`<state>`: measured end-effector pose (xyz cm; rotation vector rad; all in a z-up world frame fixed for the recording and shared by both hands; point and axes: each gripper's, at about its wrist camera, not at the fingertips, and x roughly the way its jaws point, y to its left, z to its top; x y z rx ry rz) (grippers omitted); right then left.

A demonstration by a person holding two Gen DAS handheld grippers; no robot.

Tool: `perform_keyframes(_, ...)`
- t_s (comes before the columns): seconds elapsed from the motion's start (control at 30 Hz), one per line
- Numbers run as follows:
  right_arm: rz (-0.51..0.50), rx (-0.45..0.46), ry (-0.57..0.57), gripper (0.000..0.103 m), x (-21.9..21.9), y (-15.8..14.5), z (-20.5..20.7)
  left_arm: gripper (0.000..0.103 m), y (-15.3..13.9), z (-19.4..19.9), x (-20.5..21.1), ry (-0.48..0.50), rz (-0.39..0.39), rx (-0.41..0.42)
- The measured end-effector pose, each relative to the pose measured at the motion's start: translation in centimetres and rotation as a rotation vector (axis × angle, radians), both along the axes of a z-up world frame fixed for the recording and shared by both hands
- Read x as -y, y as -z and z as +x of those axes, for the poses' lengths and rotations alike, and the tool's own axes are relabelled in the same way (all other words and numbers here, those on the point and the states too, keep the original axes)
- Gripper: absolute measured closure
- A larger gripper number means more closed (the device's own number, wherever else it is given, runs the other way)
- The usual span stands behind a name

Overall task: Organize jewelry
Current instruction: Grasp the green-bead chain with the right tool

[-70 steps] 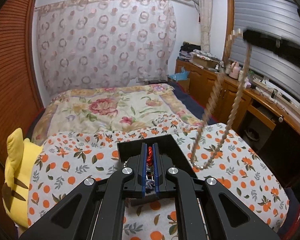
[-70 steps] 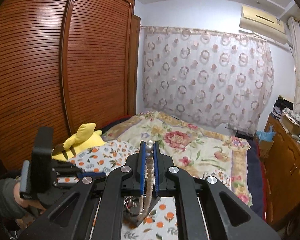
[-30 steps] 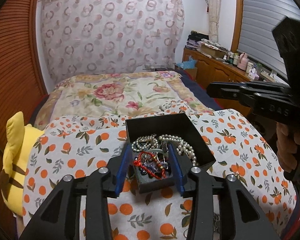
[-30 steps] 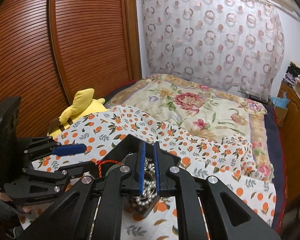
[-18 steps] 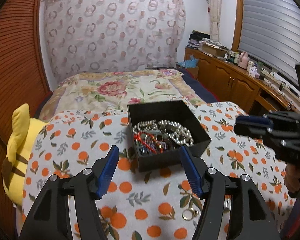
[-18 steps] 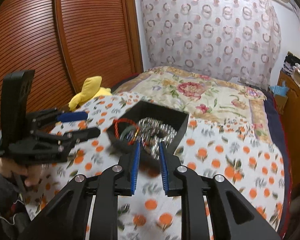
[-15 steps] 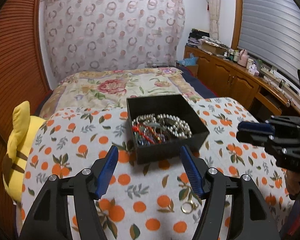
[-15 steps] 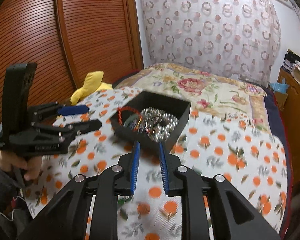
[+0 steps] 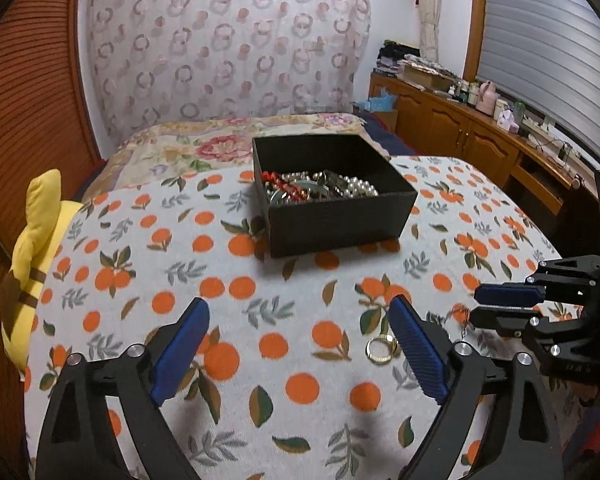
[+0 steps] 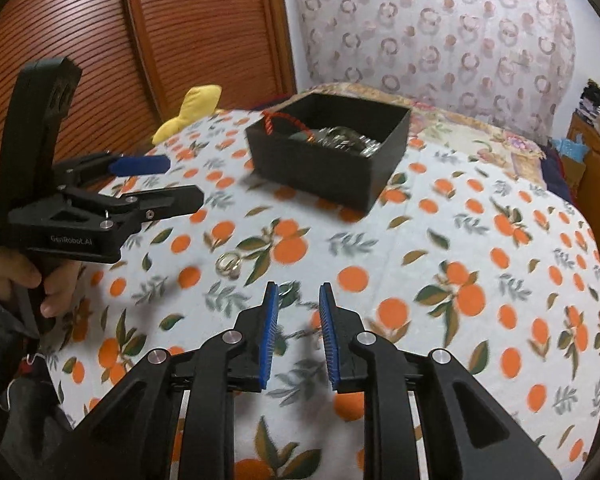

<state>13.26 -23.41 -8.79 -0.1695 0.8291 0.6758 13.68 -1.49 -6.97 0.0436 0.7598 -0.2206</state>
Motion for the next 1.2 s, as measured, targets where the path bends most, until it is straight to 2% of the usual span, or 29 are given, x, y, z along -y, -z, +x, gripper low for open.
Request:
perform_keyframes(0.2, -0.005, -0.036, -0.031, 0.08, -1.5, 0.8, -0.5, 0.013, 1.0, -0.6, -0.5, -0.005, -0.001, -0.032)
perform_keyframes(0.47, -0.041, -0.065, -0.013, 0.08, -2.8, 1.6, 0.4, 0.013, 1.7, -1.1, -1.2, -0.018, 0.004, -0.051)
perform_keyframes(0.73, -0.103, -0.017, -0.015, 0.082, -3.9, 1.7, 0.4, 0.013, 1.8, -1.3, -1.6, -0.018, 0.003, -0.053)
perform_keyframes(0.77, -0.103, -0.014, -0.017, 0.089, -3.8, 1.7, 0.3, 0.013, 1.8, -1.3, -1.6, -0.017, 0.002, -0.054)
perform_keyframes(0.8, -0.098, -0.018, -0.025, 0.09, -3.8, 1.7, 0.2, 0.013, 1.9, -1.3, -1.6, -0.014, 0.003, -0.055)
perform_keyframes(1.17, -0.041, 0.031, 0.054, 0.09, 0.4, -0.3, -0.6, 0.013, 2.3, -1.5, 2.3, 0.093, 0.015, -0.079)
perform_keyframes(1.2, -0.037, 0.036, 0.06, 0.09, 0.7, -0.5, -0.7, 0.015, 2.3, -1.5, 2.6, 0.1, 0.017, -0.079)
